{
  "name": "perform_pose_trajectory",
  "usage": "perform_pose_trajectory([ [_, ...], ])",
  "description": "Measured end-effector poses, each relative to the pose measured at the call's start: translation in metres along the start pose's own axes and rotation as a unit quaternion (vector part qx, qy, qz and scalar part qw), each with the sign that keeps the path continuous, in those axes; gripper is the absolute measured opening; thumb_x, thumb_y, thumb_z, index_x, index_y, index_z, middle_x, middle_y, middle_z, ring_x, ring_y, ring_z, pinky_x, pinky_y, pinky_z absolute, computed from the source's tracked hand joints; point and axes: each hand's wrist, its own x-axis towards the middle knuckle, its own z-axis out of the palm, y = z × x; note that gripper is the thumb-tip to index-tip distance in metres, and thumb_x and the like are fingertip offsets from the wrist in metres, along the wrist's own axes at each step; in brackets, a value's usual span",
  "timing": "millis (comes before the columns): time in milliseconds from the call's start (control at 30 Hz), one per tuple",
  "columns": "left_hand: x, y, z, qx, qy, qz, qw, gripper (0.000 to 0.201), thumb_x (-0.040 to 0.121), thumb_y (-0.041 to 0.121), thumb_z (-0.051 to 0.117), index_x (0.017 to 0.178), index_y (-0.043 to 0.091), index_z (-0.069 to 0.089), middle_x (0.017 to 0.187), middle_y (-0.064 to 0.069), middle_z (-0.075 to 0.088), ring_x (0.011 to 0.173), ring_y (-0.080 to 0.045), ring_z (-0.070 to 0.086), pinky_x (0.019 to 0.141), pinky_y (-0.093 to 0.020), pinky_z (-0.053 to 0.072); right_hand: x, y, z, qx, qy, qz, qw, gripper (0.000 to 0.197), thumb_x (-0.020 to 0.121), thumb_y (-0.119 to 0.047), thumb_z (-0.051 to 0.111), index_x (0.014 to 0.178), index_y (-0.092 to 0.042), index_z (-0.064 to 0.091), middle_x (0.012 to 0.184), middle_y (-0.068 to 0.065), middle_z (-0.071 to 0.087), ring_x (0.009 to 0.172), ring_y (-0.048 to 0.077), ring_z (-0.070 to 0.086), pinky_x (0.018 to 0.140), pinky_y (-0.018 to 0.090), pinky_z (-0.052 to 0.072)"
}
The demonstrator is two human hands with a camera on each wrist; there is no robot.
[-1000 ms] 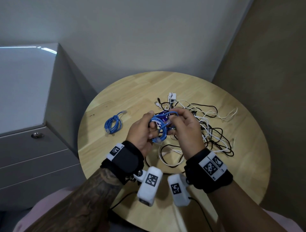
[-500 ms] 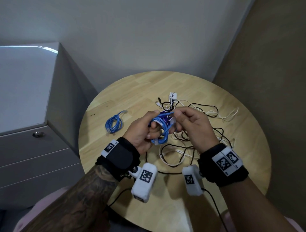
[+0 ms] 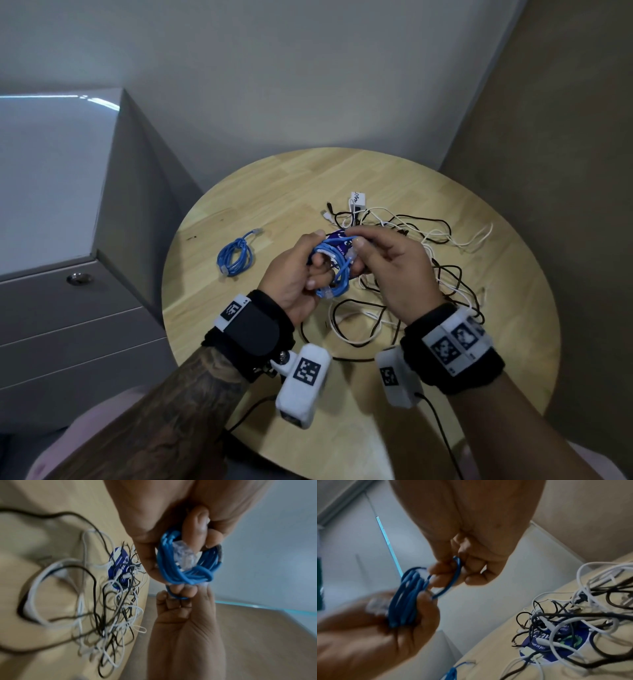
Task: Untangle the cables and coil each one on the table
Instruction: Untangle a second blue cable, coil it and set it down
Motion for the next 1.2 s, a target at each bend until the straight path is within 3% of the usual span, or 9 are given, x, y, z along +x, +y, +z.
perform_pose_trajectory([
  [100, 0.003, -0.007, 0.0, -0.039, 0.015, -0.016, 0.999, 0.043, 0.097, 0.033, 0.05, 0.058, 0.018, 0.038, 0.044, 0.005, 0.027, 0.035, -0.007, 0.023, 0.044, -0.024, 0.029, -0.005, 0.007, 0.01, -0.08, 0.04, -0.052, 0.995, 0.024, 0.096, -0.002, 0.061, 0.11, -0.013, 0.077, 0.093, -0.003, 0.077, 0.082, 0.005, 0.072, 0.08, 0.032, 0.06],
  [200, 0.006, -0.008, -0.003, -0.05, 0.056, -0.01, 0.997, 0.042, 0.097, 0.032, 0.051, 0.06, 0.017, 0.039, 0.047, 0.005, 0.027, 0.035, -0.008, 0.024, 0.039, -0.02, 0.03, -0.01, 0.005, 0.014, -0.127, 0.021, -0.079, 0.989, 0.028, 0.093, -0.002, 0.061, 0.11, -0.016, 0.078, 0.101, -0.008, 0.077, 0.094, 0.004, 0.071, 0.083, 0.022, 0.055],
  [300, 0.007, -0.006, -0.005, -0.032, 0.067, 0.006, 0.997, 0.039, 0.096, 0.031, 0.053, 0.062, 0.017, 0.04, 0.05, 0.004, 0.026, 0.035, -0.008, 0.024, 0.039, -0.021, 0.029, -0.008, 0.002, 0.011, -0.064, 0.007, -0.024, 0.998, 0.017, 0.095, -0.01, 0.067, 0.105, -0.018, 0.079, 0.093, -0.01, 0.078, 0.086, 0.004, 0.07, 0.074, 0.02, 0.054],
  [467, 0.002, -0.003, 0.001, 0.023, 0.067, 0.045, 0.996, 0.03, 0.098, 0.025, 0.052, 0.07, 0.016, 0.044, 0.054, 0.003, 0.036, 0.039, -0.009, 0.023, 0.04, -0.02, 0.026, -0.003, -0.001, 0.007, 0.095, -0.015, 0.08, 0.992, 0.021, 0.09, 0.003, 0.067, 0.1, -0.014, 0.075, 0.094, 0.006, 0.076, 0.087, 0.012, 0.068, 0.084, 0.029, 0.056],
  [633, 0.004, 0.0, 0.003, 0.056, 0.064, 0.063, 0.994, 0.024, 0.097, 0.019, 0.054, 0.074, 0.013, 0.051, 0.053, 0.0, 0.04, 0.04, -0.009, 0.022, 0.041, -0.019, 0.02, 0.003, -0.008, -0.004, 0.232, 0.069, 0.124, 0.962, 0.014, 0.097, -0.007, 0.06, 0.1, -0.014, 0.071, 0.089, 0.003, 0.074, 0.085, 0.016, 0.068, 0.088, 0.034, 0.05],
  [700, 0.005, 0.0, 0.004, 0.063, 0.062, 0.059, 0.994, 0.021, 0.097, 0.018, 0.055, 0.077, 0.012, 0.052, 0.052, 0.0, 0.04, 0.039, -0.009, 0.022, 0.04, -0.019, 0.02, 0.004, -0.01, -0.006, 0.256, 0.088, 0.113, 0.956, 0.018, 0.096, -0.004, 0.06, 0.108, -0.014, 0.068, 0.091, 0.006, 0.073, 0.09, 0.018, 0.069, 0.089, 0.037, 0.053],
  [800, 0.007, 0.002, -0.001, 0.056, 0.061, 0.05, 0.995, 0.018, 0.096, 0.019, 0.056, 0.08, 0.012, 0.055, 0.054, 0.0, 0.04, 0.04, -0.01, 0.022, 0.04, -0.018, 0.021, 0.008, -0.014, -0.013, 0.251, 0.116, 0.087, 0.957, 0.035, 0.094, 0.001, 0.063, 0.124, -0.016, 0.059, 0.089, 0.009, 0.073, 0.088, 0.02, 0.071, 0.076, 0.032, 0.06],
  [900, 0.008, 0.0, -0.008, 0.073, 0.05, 0.028, 0.996, 0.026, 0.096, 0.022, 0.056, 0.071, 0.013, 0.053, 0.057, -0.001, 0.041, 0.043, -0.011, 0.021, 0.045, -0.021, 0.021, 0.02, -0.018, -0.03, 0.216, 0.187, 0.049, 0.957, 0.025, 0.093, 0.002, 0.064, 0.113, -0.011, 0.065, 0.086, 0.01, 0.069, 0.082, 0.02, 0.072, 0.067, 0.028, 0.059],
  [1200, 0.003, -0.019, -0.014, 0.076, -0.001, -0.055, 0.996, 0.033, 0.098, 0.029, 0.054, 0.069, 0.012, 0.051, 0.061, -0.002, 0.039, 0.041, -0.009, 0.021, 0.043, -0.02, 0.02, 0.03, -0.02, -0.039, 0.154, 0.257, -0.036, 0.953, 0.027, 0.092, 0.009, 0.061, 0.1, -0.017, 0.061, 0.084, 0.006, 0.068, 0.074, 0.019, 0.072, 0.074, 0.034, 0.059],
])
